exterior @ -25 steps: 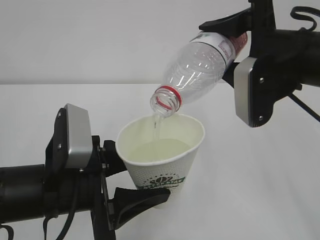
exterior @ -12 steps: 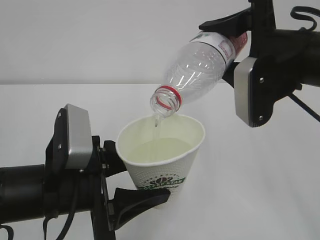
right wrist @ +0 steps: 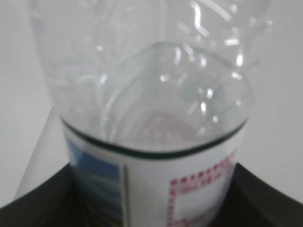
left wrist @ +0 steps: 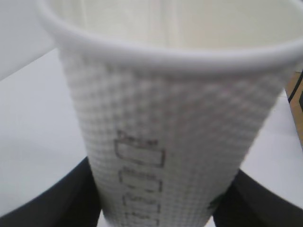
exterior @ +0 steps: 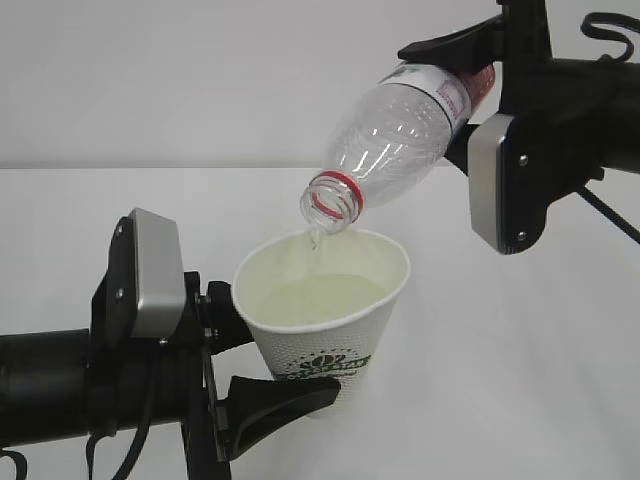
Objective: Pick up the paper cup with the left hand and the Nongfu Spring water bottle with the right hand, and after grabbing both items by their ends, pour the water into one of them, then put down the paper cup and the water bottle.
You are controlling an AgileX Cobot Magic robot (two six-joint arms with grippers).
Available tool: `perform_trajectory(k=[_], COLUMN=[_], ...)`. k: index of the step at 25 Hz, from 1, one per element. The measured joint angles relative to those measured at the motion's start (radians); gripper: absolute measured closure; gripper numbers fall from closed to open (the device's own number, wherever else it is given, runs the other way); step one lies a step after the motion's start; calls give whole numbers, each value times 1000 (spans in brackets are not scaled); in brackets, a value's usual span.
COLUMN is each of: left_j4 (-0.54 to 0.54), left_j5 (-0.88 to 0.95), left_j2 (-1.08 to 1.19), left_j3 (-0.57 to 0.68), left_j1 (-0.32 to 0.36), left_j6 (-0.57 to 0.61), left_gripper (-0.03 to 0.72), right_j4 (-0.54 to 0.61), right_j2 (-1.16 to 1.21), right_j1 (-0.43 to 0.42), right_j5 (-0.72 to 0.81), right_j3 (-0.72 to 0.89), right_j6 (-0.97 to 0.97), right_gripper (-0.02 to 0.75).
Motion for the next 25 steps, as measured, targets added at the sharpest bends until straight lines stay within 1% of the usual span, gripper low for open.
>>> perform_trajectory(k=[25], left_j4=[0], left_j5=[4], left_j2=[0], left_j3=[0], left_j1=[0], left_j6=[0], left_gripper=[223], right_j4=[2], right_j2=[0], right_j1=[0], right_j5=[0], right_j3=[0], right_j6=[5], right_gripper=[232])
